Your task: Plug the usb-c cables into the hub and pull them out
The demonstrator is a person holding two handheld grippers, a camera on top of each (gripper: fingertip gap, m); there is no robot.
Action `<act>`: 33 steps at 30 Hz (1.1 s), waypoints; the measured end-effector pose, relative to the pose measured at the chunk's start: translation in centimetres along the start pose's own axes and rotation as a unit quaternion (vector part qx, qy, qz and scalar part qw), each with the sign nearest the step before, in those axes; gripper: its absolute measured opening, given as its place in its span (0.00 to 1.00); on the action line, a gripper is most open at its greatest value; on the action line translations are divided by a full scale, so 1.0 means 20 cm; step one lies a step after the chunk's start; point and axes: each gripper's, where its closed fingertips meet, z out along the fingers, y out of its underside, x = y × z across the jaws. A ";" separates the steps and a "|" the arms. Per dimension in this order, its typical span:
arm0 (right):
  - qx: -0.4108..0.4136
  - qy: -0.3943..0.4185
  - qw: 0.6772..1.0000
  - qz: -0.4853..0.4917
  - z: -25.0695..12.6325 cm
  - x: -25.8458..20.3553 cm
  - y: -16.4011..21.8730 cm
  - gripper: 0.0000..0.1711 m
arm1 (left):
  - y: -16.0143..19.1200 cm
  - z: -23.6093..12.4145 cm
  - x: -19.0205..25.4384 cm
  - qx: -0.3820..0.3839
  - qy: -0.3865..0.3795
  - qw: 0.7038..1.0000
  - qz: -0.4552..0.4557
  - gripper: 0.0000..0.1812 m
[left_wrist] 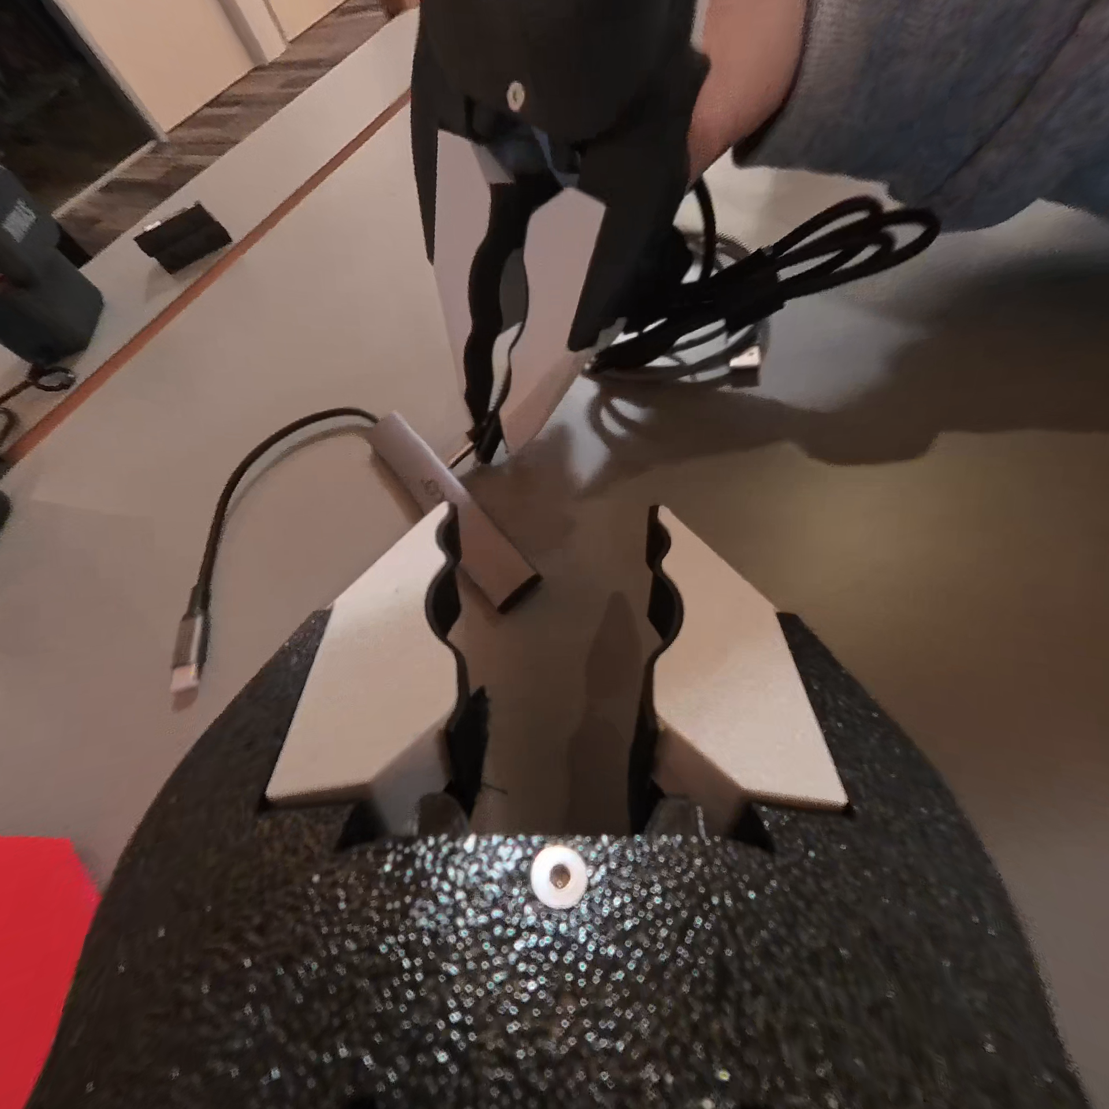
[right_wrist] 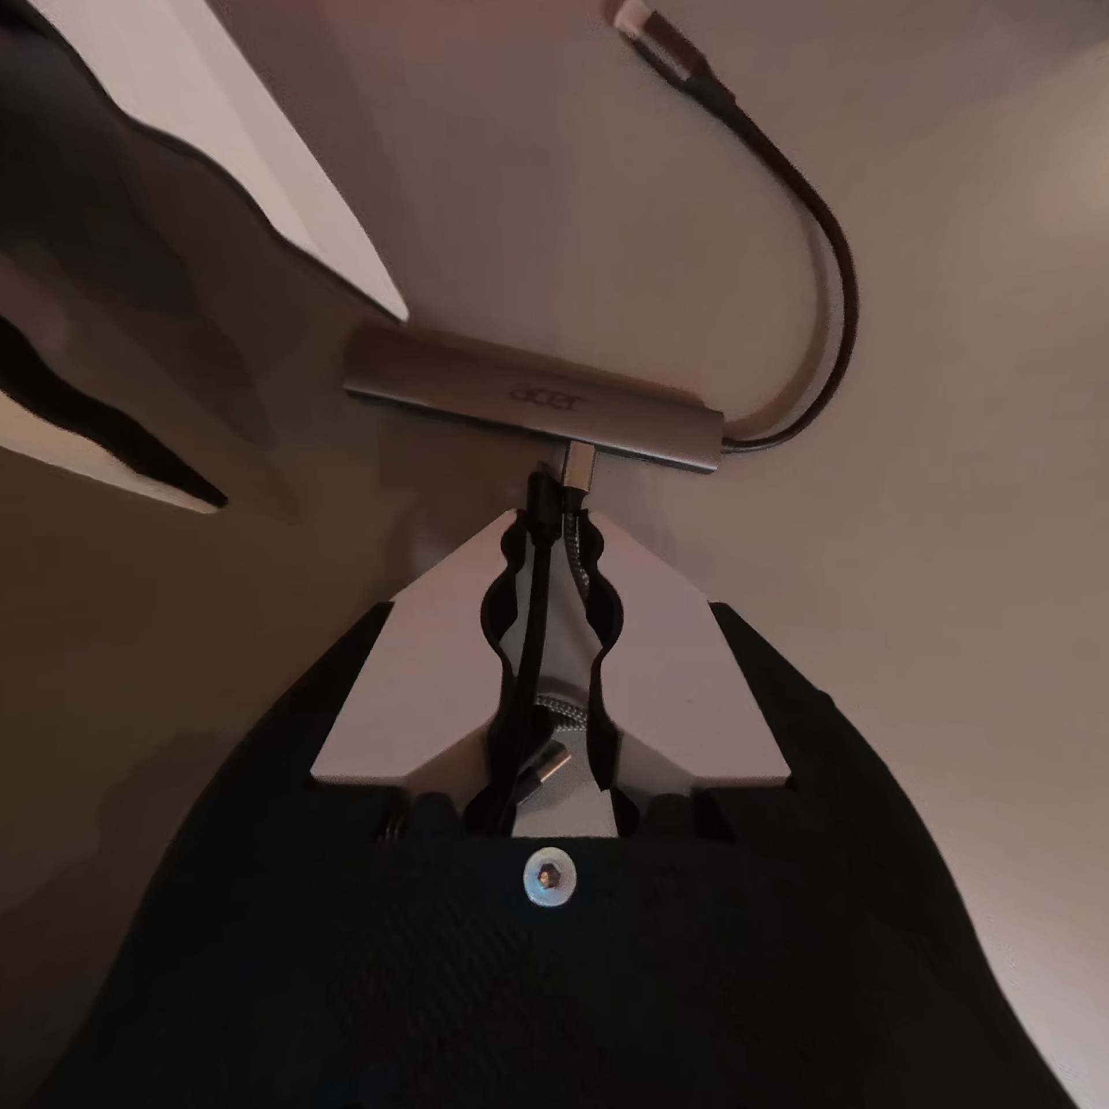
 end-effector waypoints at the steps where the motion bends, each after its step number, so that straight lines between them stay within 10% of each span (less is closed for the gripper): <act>1: 0.009 -0.017 1.000 0.020 0.00 0.00 0.00 0.10 | 0.01 0.00 -0.02 -0.010 -0.015 1.000 0.012 0.35; 11: 0.074 -0.123 0.980 0.137 -0.03 -0.01 0.00 0.09 | 0.10 0.07 -0.13 -0.124 -0.119 0.968 0.182 0.28; 23: 0.197 -0.205 0.949 0.136 -0.21 -0.14 -0.10 0.08 | 0.03 0.05 -0.15 -0.075 -0.154 0.955 0.243 0.30; 33: 0.270 -0.143 0.950 0.067 -0.32 -0.20 -0.14 0.09 | -0.04 0.04 -0.09 -0.022 -0.139 0.952 0.273 0.05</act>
